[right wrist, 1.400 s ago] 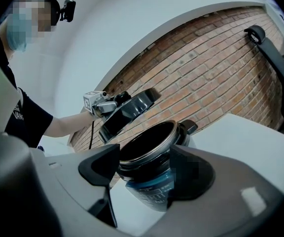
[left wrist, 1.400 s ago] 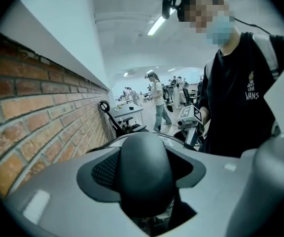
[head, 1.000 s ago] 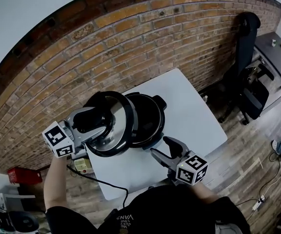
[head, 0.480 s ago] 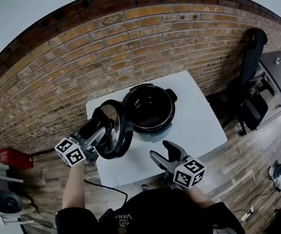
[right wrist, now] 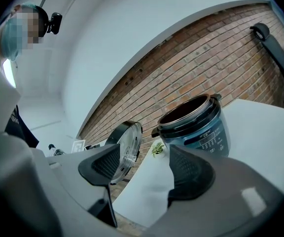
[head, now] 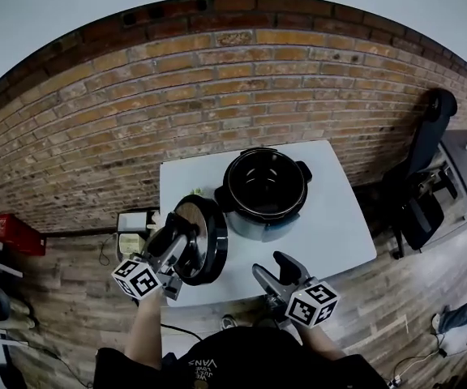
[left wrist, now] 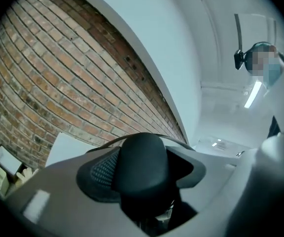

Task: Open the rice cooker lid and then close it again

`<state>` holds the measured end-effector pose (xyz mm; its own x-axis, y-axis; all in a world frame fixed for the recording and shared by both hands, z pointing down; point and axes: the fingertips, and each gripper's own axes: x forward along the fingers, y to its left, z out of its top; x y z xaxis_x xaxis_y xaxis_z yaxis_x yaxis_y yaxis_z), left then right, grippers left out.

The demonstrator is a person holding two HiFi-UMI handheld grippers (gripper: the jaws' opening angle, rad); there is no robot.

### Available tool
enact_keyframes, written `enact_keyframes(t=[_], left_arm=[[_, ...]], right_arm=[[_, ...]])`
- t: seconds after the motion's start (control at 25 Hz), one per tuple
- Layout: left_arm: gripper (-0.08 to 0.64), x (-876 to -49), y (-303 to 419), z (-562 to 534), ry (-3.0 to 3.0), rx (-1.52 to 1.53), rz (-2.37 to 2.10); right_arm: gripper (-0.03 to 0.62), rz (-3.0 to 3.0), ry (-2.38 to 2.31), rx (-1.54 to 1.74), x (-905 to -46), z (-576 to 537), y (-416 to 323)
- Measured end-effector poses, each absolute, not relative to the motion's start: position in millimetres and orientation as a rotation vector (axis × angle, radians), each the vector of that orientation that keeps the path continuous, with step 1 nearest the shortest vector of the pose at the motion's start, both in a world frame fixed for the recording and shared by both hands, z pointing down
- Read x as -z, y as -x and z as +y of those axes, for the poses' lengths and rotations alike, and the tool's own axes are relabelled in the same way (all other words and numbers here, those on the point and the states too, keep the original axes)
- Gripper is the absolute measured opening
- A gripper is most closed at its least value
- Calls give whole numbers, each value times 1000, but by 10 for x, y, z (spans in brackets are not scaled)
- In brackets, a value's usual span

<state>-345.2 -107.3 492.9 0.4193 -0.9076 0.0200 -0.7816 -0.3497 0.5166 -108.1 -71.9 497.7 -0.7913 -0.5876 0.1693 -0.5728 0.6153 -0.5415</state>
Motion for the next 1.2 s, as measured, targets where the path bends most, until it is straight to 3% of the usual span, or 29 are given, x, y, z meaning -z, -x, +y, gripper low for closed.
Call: enact_keyframes(t=[0.48,1.2], left_arm=[[278,-4797,3262,-962,-2186,519,-1432],[278,-4010,2315,-2549,-2724,-51,-1204]], right_arm=[[307,2778,1035,911,-4899,-724,1052],[307,2672,1176,880,-4860,-1389,259]])
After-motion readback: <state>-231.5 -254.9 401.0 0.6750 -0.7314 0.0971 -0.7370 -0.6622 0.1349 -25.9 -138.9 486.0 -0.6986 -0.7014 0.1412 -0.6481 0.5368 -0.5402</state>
